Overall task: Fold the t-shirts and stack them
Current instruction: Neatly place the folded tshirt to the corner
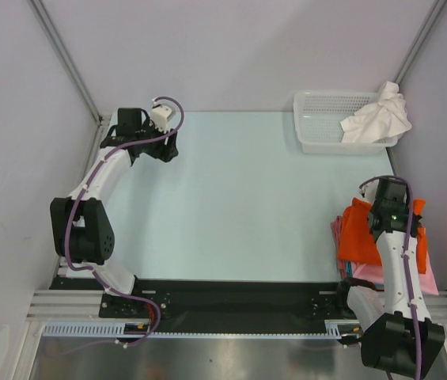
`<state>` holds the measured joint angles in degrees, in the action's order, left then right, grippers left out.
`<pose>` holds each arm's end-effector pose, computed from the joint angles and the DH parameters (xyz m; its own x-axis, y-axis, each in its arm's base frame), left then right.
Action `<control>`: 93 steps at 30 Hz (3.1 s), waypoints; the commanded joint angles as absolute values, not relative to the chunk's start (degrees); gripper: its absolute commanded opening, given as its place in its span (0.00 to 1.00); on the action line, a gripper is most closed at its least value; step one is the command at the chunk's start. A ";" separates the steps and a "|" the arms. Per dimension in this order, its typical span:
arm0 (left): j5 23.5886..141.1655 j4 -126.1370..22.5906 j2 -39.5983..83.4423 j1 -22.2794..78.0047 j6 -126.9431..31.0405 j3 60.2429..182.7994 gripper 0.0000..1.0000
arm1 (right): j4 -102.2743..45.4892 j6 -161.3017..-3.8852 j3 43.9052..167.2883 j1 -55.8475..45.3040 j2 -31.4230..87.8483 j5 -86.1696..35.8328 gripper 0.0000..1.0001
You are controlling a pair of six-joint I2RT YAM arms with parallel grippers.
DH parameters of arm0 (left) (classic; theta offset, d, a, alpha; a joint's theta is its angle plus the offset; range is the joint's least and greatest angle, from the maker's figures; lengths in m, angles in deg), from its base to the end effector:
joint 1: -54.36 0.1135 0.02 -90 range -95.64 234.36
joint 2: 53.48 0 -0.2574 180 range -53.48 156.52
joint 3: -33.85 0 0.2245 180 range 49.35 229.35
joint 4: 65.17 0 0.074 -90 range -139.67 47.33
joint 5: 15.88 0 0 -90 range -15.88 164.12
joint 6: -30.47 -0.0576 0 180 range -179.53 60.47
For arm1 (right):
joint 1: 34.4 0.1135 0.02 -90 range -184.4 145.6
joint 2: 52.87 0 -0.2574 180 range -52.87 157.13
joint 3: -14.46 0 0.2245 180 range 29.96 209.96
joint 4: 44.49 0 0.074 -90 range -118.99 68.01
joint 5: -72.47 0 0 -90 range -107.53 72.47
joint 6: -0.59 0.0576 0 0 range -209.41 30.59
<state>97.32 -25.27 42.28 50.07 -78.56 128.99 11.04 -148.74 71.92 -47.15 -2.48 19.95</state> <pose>0.3641 -0.0501 0.2847 -0.4927 0.3375 -0.8021 0.5586 0.8294 0.0059 0.1464 -0.0691 0.2498 -0.8615 -0.5049 0.0535 -0.3378 0.4915 -0.8027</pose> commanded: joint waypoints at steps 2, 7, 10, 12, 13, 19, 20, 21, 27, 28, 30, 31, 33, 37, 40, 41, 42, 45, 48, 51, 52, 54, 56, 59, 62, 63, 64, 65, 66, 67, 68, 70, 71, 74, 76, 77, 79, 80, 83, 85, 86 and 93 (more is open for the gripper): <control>98.90 -26.82 42.05 50.58 -78.43 130.83 0.67 | 4.42 -175.36 72.15 -49.07 -0.58 15.96 0.00; 98.73 -26.82 42.32 50.58 -78.78 130.74 0.67 | 0.90 -176.24 71.80 -50.13 1.01 14.64 0.23; 98.73 -26.82 42.40 50.58 -78.87 130.65 0.67 | -2.52 -176.07 71.71 -50.04 1.45 14.90 0.63; 98.73 -26.82 42.49 50.58 -78.87 130.48 0.67 | -6.47 -175.37 72.49 -49.69 1.54 16.30 0.73; 98.64 -26.90 42.67 50.58 -78.87 130.48 0.68 | -7.71 -174.32 73.02 -48.21 1.54 16.83 0.77; 98.64 -27.26 42.67 50.58 -78.16 130.30 0.68 | 2.53 -138.79 91.62 -34.44 4.78 18.77 0.86; 98.46 -27.08 42.32 50.58 -77.99 130.21 0.68 | 9.79 -131.32 95.14 -31.01 6.62 19.29 0.86; 98.29 -27.08 42.23 50.58 -78.08 130.21 0.68 | 14.21 -124.02 98.57 -28.97 8.37 19.21 0.85; 97.67 -26.82 41.44 50.58 -78.43 129.16 0.68 | 41.74 -73.46 109.42 -24.91 20.86 16.67 0.64; 97.67 -26.64 41.44 50.67 -78.43 129.07 0.68 | 43.85 -65.49 106.54 -24.91 20.87 15.70 0.61; 97.85 -26.90 41.61 50.58 -78.25 128.81 0.68 | 42.65 -61.21 102.14 -24.29 18.60 9.92 0.58; 97.93 -27.17 41.61 50.58 -78.16 128.63 0.68 | 40.99 -59.54 99.60 -23.94 15.37 9.20 0.58; 98.20 -27.35 41.44 50.58 -77.81 128.28 0.68 | 40.97 -53.04 94.84 -23.68 11.75 11.29 0.59; 99.16 -28.31 41.17 50.58 -77.29 127.40 0.68 | 43.25 -43.55 90.26 -23.59 1.73 13.23 0.61; 99.87 -28.92 40.82 50.67 -76.76 126.79 0.68 | 45.45 -37.30 86.31 -23.59 -2.24 12.27 0.61; 100.22 -28.93 40.91 50.58 -76.67 126.70 0.68 | 45.98 -36.33 85.52 -23.68 -2.42 11.40 0.61; 100.39 -29.01 40.82 50.58 -76.67 126.61 0.68 | 46.50 -33.45 84.29 -23.59 -2.16 11.21 0.62; 100.48 -28.84 40.73 50.67 -77.11 126.08 0.68 | 48.26 -30.53 83.66 -23.59 -0.58 9.89 0.62; 99.96 -29.01 40.56 50.67 -77.64 125.55 0.68 | 51.78 -24.73 83.66 -23.59 -0.48 10.77 0.63; 100.31 -29.28 40.56 50.67 -77.37 125.29 0.68 | 50.48 -21.82 82.18 -23.59 -2.06 9.81 0.62; 100.48 -29.54 40.65 50.76 -77.29 125.20 0.68 | 47.59 -21.73 81.21 -23.76 -2.33 8.85 0.62; 100.75 -29.72 40.73 50.76 -77.02 125.29 0.68 | 46.08 -20.07 78.75 -23.85 -1.98 6.39 0.61; 100.83 -29.54 40.82 50.76 -77.11 125.55 0.68 | 45.80 -18.23 77.43 -23.94 -1.54 4.19 0.61; 100.75 -29.28 40.82 50.76 -77.37 125.73 0.68 | 47.91 -16.47 75.84 -23.94 -3.64 4.88 0.54; 101.01 -29.37 41.17 50.85 -77.29 125.90 0.68 | 47.13 -16.11 74.61 -25.08 -5.66 3.66 0.31; 101.01 -29.45 41.09 50.85 -77.28 125.90 0.68 | 47.04 -16.28 74.18 -25.43 -6.11 3.05 0.20; 101.10 -29.45 41.09 50.85 -77.37 125.82 0.68 | 46.95 -16.54 74.00 -26.22 -6.20 2.34 0.14; 101.10 -29.45 41.17 50.93 -77.37 125.73 0.68 | 47.04 -17.16 74.08 -26.49 -6.20 1.64 0.09; 101.01 -29.45 41.17 50.85 -77.46 125.73 0.68 | 47.47 -17.34 74.43 -26.75 -6.02 1.81 0.00; 101.01 -29.54 41.17 50.93 -77.46 125.64 0.68 | 48.87 -17.86 74.87 -27.80 -6.02 2.07 0.00; 100.92 -29.54 41.17 50.93 -77.46 125.55 0.68 | 49.14 -18.91 75.14 -28.68 -6.20 2.16 0.00; 101.10 -29.72 41.17 51.02 -77.46 125.47 0.68 | 49.41 -22.52 76.54 -32.02 -7.16 0.32 0.00; 100.92 -29.63 41.17 51.02 -77.55 125.47 0.68 | 49.85 -23.13 77.15 -32.55 -7.25 -0.12 0.00; 101.19 -29.72 41.26 51.11 -77.46 125.64 0.68 | 52.65 -28.22 80.93 -36.48 -5.15 -2.14 0.00; 101.10 -29.72 41.44 51.20 -77.46 125.73 0.68 | 55.90 -31.65 82.60 -38.61 -2.26 -2.58 0.00; 101.10 -29.81 41.44 51.20 -77.37 125.73 0.68 | 56.61 -35.41 84.09 -40.36 -1.55 -2.67 0.00; 101.10 -30.07 41.52 51.20 -77.37 125.47 0.68 | 57.93 -37.11 84.98 -40.81 -1.10 -1.97 0.00; 101.10 -30.24 41.53 51.29 -77.29 125.47 0.68 | 57.85 -38.77 84.98 -40.99 -1.01 -2.32 0.00; 101.01 -30.25 41.88 51.29 -77.28 125.47 0.68 | 57.94 -39.75 85.25 -40.99 -0.31 -3.55 0.00; 101.01 -30.16 42.05 51.37 -77.37 125.55 0.68 | 57.76 -41.06 85.42 -40.99 1.44 -4.51 0.00; 100.92 -30.24 42.14 51.37 -77.55 125.47 0.68 | 57.93 -41.42 85.42 -40.99 1.80 -5.04 0.00; 100.75 -29.63 42.40 51.64 -77.81 125.90 0.68 | 57.06 -43.52 85.25 -41.08 5.05 -8.21 0.63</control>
